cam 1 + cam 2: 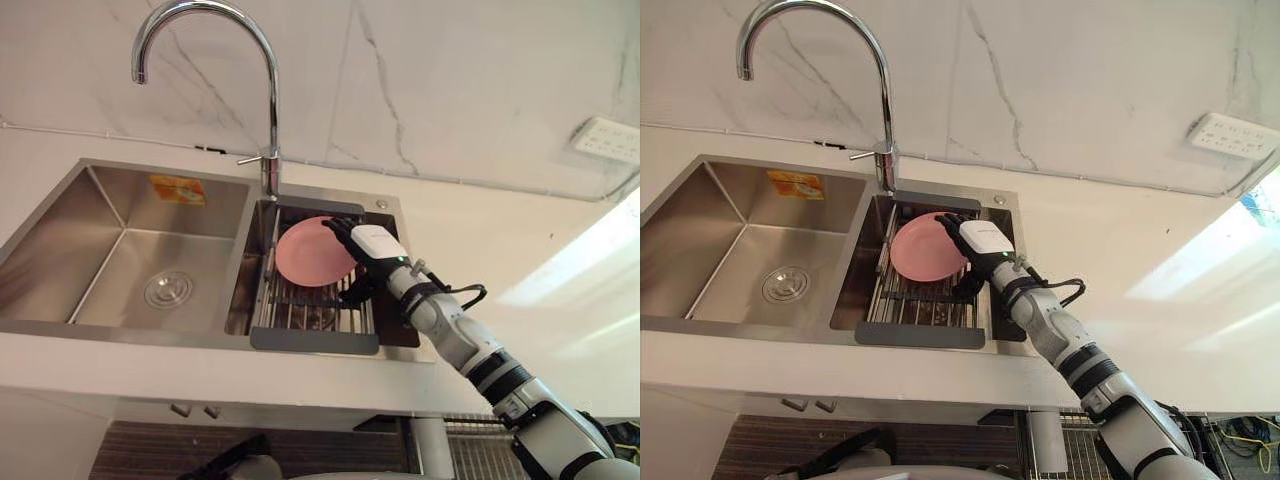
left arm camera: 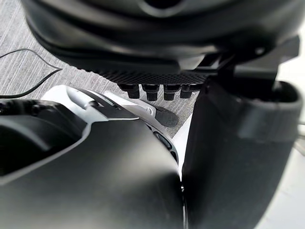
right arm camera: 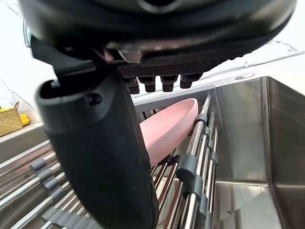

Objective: Walk over to the sink, pick up the cup, carry it to the dishwasher, place the cup inside the dishwasher, then close the dishwasher door

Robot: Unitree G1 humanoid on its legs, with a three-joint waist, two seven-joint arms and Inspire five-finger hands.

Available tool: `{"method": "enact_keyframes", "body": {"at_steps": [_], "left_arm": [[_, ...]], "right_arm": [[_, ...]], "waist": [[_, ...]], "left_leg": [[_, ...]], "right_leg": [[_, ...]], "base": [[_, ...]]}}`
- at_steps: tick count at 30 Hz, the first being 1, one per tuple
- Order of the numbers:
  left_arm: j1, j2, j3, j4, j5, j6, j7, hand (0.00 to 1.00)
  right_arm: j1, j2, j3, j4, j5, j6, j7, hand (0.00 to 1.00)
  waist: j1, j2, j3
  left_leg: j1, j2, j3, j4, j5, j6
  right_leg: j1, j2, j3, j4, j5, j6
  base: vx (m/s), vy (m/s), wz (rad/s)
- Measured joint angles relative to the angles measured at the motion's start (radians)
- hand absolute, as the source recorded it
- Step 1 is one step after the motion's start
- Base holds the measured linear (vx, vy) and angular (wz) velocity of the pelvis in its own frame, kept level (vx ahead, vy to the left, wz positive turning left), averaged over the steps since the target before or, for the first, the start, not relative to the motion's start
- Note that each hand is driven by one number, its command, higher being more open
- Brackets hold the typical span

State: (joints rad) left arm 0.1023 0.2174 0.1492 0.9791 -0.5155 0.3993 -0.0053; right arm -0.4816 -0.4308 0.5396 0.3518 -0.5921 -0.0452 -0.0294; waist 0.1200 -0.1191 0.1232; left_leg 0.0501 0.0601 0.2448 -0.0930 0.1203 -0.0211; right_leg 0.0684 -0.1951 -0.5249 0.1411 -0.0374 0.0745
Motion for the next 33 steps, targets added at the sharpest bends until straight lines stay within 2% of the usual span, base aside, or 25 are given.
{"method": "enact_keyframes", "body": {"at_steps": [8,12,32,33], "left_arm": [[0.000,0.000,0.000,0.000,0.008,0.000,-0.008,1.00],[0.000,-0.003,-0.001,0.000,0.045,0.000,-0.025,1.00],[-0.001,-0.005,-0.001,-0.003,0.114,-0.027,-0.045,1.00],[-0.001,-0.005,-0.001,-0.003,0.117,-0.028,-0.045,1.00]], "right_arm": [[-0.008,-0.001,0.000,0.049,0.000,-0.004,-0.013,1.00],[-0.011,-0.001,0.000,0.073,-0.002,-0.005,-0.016,1.00],[-0.109,-0.003,0.058,0.189,-0.145,-0.095,-0.070,1.00],[-0.109,-0.004,0.058,0.194,-0.147,-0.095,-0.075,0.00]], "waist": [[0.003,0.003,-0.002],[0.004,0.019,-0.011],[0.033,0.023,-0.013],[0.032,0.023,-0.013]], "left_leg": [[-0.002,-0.001,-0.006,0.000,0.001,0.000],[-0.005,-0.003,-0.012,0.000,0.001,0.000],[-0.013,-0.004,-0.051,0.000,0.007,-0.001],[-0.013,-0.004,-0.051,0.000,0.007,-0.001]], "right_leg": [[0.001,-0.002,-0.005,0.001,-0.001,0.001],[0.002,-0.003,-0.012,0.001,-0.001,0.001],[0.018,-0.004,-0.056,0.006,-0.020,0.006],[0.018,-0.004,-0.056,0.006,-0.020,0.006]], "base": [[0.00,0.000,0.00],[0.00,-0.009,0.05],[0.01,-0.020,0.06],[0.00,0.000,0.00]]}}
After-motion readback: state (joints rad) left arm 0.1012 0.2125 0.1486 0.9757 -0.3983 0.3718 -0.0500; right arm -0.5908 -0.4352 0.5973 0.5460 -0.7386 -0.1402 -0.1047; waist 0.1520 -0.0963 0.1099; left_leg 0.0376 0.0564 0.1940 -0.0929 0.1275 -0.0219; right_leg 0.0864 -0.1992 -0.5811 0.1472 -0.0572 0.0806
